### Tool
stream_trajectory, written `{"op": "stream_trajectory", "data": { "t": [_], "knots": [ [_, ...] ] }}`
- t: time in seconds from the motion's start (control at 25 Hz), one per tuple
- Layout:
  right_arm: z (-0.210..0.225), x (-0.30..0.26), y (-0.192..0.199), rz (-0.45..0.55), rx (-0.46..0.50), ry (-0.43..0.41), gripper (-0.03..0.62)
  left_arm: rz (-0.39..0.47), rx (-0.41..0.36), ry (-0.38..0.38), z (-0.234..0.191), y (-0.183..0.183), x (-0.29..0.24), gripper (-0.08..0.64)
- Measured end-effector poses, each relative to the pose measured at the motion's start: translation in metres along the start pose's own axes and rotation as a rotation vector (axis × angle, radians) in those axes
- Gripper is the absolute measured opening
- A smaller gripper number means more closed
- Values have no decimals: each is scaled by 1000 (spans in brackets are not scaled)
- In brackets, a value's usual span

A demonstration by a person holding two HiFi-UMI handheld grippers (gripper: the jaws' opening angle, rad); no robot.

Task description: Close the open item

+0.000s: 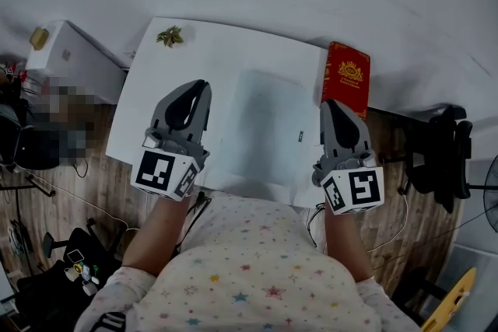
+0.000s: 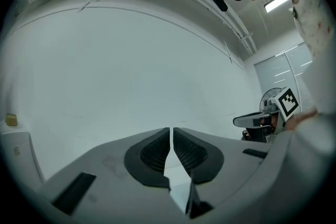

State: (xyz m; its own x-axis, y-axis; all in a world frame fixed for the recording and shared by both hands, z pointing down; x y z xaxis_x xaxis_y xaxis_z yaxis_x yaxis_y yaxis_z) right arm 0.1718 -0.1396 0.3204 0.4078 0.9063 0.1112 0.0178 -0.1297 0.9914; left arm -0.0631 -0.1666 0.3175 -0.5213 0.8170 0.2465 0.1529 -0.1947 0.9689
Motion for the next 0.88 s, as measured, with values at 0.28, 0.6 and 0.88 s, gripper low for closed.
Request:
{"op": "stream_trajectory", "data": {
  "t": [0.28, 0.6, 0.88],
  "knots": [
    [-1, 2, -24, 63, 12, 6, 0, 22, -6, 17, 6, -11, -3, 23],
    [-1, 5, -27, 69, 19, 16, 0, 12, -10, 21, 8, -9, -5, 23],
    [1, 5, -26, 73, 14, 27, 0, 8, -7, 19, 7, -6, -8, 23]
  ]
}}
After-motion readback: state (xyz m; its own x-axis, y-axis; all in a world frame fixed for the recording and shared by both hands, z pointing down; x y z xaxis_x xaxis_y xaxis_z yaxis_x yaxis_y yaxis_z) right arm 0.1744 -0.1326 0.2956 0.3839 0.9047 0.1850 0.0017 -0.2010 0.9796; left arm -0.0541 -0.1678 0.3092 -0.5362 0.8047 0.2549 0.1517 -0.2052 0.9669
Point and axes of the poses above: the fingertips, and each gripper's own axes: x backward along the fingers, z to its right, y out of its underside, the point moved 2 cm from there along x, backward along the fingers, and after that the axes turned 12 degrees about z, right-handed, at the moved point
